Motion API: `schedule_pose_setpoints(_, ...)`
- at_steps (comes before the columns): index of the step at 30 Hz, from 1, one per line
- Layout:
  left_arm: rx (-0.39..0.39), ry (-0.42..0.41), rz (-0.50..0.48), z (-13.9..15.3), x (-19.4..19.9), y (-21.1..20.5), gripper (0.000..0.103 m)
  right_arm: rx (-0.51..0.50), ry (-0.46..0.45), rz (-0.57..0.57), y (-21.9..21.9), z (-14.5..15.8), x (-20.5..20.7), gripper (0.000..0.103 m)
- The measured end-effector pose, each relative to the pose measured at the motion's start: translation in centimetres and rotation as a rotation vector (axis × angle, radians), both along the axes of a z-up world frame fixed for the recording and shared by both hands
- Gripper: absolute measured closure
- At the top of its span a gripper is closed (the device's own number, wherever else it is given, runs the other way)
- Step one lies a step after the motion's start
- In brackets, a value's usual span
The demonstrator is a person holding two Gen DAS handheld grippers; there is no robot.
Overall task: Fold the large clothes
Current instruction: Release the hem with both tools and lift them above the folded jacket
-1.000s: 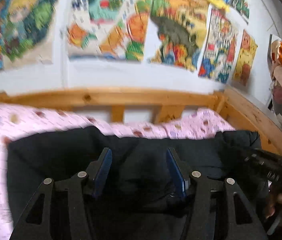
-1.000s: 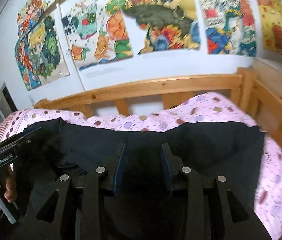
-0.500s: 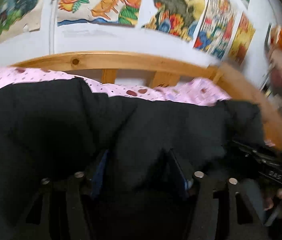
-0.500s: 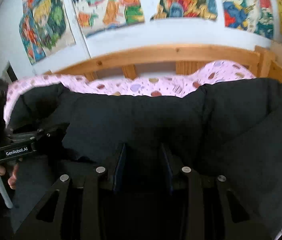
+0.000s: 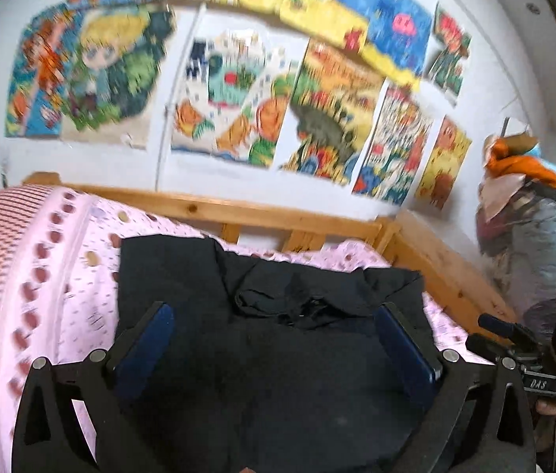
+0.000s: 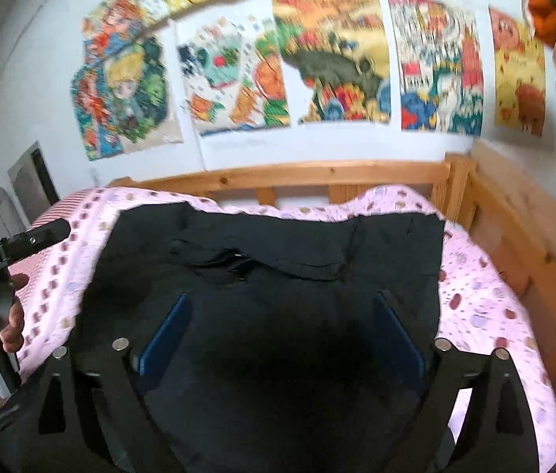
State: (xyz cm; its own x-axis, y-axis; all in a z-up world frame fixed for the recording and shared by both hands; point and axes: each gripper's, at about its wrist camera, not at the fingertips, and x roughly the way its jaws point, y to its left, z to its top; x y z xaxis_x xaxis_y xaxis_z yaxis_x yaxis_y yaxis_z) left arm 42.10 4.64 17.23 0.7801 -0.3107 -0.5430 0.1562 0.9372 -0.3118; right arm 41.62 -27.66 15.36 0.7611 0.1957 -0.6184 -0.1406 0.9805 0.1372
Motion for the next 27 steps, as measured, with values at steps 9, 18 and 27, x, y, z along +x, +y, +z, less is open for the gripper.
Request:
schedule_pose_setpoints(9,0.055,-0.03,-0.076,3.2,-11.5,-0.8,0.0,-0.084,-0.076,0.057,2.5,4.1,-11.7,0.006)
schedule_pose_setpoints(18,0.134,-0.077,-0.135,5.0,-20.9,-1.4,0.0,-0.097,-0.076,0.091,3.9,5.6,-21.0,0.006)
schedule_pose_setpoints(27,0.238,-0.058,-0.23,2.4,-26.2,-0.5,0.0,-0.118,-0.074,0.068,3.9,4.0,-27.4,0.006)
